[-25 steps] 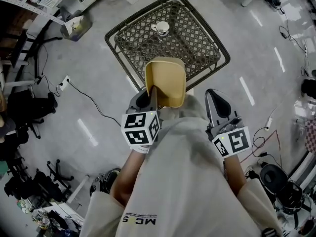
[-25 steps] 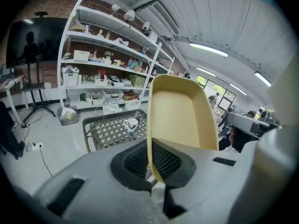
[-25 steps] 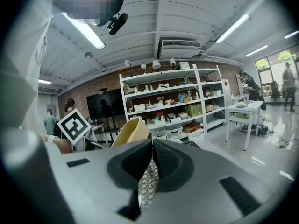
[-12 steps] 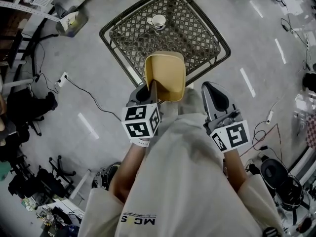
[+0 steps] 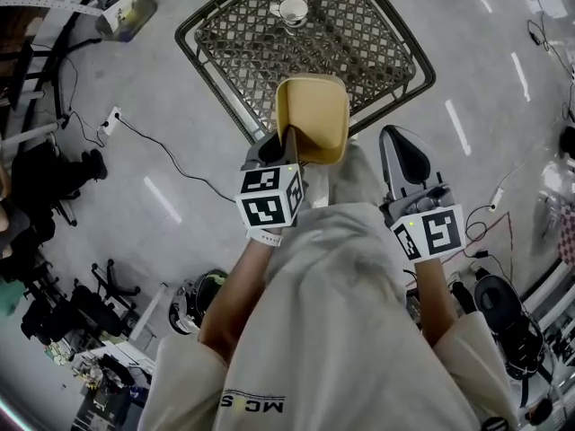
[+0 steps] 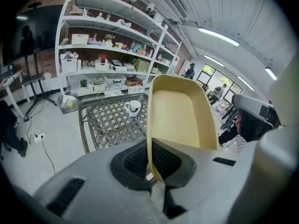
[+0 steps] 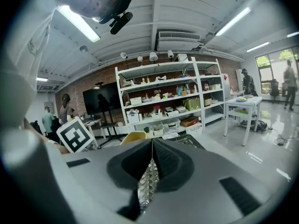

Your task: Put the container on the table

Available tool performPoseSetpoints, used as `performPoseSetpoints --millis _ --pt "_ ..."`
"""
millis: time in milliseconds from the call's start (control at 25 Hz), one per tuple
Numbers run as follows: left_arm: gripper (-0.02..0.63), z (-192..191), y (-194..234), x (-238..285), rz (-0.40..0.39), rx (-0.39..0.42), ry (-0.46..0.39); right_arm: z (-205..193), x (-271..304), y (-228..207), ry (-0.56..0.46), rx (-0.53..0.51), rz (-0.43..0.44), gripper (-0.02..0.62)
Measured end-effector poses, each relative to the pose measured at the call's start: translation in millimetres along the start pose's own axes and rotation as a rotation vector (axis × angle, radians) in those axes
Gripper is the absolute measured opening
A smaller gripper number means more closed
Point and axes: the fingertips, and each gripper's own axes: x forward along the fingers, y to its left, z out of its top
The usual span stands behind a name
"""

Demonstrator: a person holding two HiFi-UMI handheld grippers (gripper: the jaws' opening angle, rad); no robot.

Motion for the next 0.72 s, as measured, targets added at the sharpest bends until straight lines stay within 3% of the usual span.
performPoseSetpoints --millis 720 --pt "0.025 -47.5 13.6 77.8 0.063 -0.045 0.112 -56.0 31.4 -25.0 0.059 0.020 0.030 0.020"
